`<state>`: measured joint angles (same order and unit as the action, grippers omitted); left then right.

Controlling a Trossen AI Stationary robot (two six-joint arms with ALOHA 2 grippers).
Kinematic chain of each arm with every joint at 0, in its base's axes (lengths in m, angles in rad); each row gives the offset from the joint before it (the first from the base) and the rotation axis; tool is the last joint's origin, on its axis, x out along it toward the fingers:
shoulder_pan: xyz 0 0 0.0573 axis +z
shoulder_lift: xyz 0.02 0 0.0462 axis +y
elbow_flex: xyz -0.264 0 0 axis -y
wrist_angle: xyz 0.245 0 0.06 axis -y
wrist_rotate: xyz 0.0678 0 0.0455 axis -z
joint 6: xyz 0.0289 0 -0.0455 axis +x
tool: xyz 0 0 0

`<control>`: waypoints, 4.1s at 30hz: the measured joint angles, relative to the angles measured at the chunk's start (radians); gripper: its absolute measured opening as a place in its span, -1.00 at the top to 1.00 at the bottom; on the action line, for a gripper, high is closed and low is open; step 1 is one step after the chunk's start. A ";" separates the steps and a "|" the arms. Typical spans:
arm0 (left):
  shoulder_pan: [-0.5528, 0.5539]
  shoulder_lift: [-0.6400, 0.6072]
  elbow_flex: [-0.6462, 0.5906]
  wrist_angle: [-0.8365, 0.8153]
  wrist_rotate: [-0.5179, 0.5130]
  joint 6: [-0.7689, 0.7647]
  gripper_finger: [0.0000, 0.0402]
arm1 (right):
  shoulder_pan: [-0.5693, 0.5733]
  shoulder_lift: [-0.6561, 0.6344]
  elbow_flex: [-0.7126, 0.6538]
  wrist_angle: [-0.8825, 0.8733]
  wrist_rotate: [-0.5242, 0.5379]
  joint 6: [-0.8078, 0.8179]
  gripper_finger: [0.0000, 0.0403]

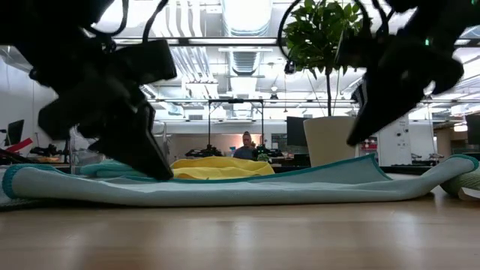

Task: Fold microfiber towels
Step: Fold the light blue microfiber towel

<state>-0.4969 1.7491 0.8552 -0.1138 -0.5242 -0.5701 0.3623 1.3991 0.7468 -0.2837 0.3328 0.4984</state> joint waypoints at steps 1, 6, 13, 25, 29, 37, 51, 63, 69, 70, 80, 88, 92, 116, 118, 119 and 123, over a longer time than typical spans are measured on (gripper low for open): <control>0.000 0.007 0.003 0.000 0.000 0.000 0.80 | 0.000 0.023 0.000 0.011 0.000 0.000 0.95; 0.011 0.023 0.006 0.001 0.000 0.000 0.81 | -0.008 0.128 0.000 0.028 0.008 0.006 0.96; 0.060 0.032 0.005 0.001 0.000 0.000 0.81 | -0.072 0.181 0.004 0.034 0.037 -0.062 0.96; 0.135 0.033 0.004 0.001 -0.008 0.028 0.81 | -0.216 0.004 -0.002 -0.075 -0.109 -0.117 0.95; 0.135 0.033 0.004 0.000 -0.008 0.031 0.81 | -0.264 -0.086 -0.003 -0.152 -0.182 -0.030 0.86; 0.135 0.032 0.004 0.000 -0.008 0.034 0.81 | -0.345 -0.223 -0.052 -0.283 -0.259 0.132 0.33; 0.135 0.031 0.004 0.001 -0.008 0.034 0.81 | -0.423 -0.246 -0.230 -0.157 -0.367 0.201 -0.52; 0.136 0.031 0.004 0.001 -0.008 0.033 0.81 | -0.451 -0.212 -0.333 0.135 -0.439 0.210 -0.57; 0.137 0.031 0.004 0.001 -0.008 0.033 0.81 | -0.451 -0.142 -0.333 0.247 -0.500 0.200 -0.56; 0.137 0.031 0.004 0.001 -0.008 0.033 0.81 | -0.450 -0.132 -0.333 0.265 -0.510 0.199 -0.55; 0.137 0.031 0.004 0.001 -0.008 0.034 0.81 | -0.451 -0.127 -0.331 0.295 -0.517 0.201 -0.19; 0.137 0.031 0.004 0.001 -0.008 0.035 0.81 | -0.450 -0.127 -0.334 0.316 -0.520 0.212 0.27; 0.137 0.031 0.004 0.001 -0.008 0.035 0.81 | -0.450 -0.127 -0.334 0.320 -0.519 0.212 0.55; 0.125 -0.134 0.003 -0.045 0.021 0.125 0.81 | -0.450 -0.312 -0.302 0.133 -0.411 0.203 0.95; 0.117 -0.173 0.003 -0.097 0.025 0.125 0.81 | -0.450 -0.345 -0.267 0.020 -0.361 0.194 0.95; 0.114 -0.187 0.003 -0.111 0.029 0.122 0.81 | -0.450 -0.362 -0.246 -0.035 -0.337 0.188 0.95; 0.093 -0.224 0.003 -0.184 0.045 0.090 0.81 | -0.450 -0.406 -0.151 -0.248 -0.265 0.166 0.95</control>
<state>-0.4044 1.5250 0.8585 -0.2981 -0.4792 -0.4799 -0.0878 0.9929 0.5955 -0.5317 0.0680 0.6643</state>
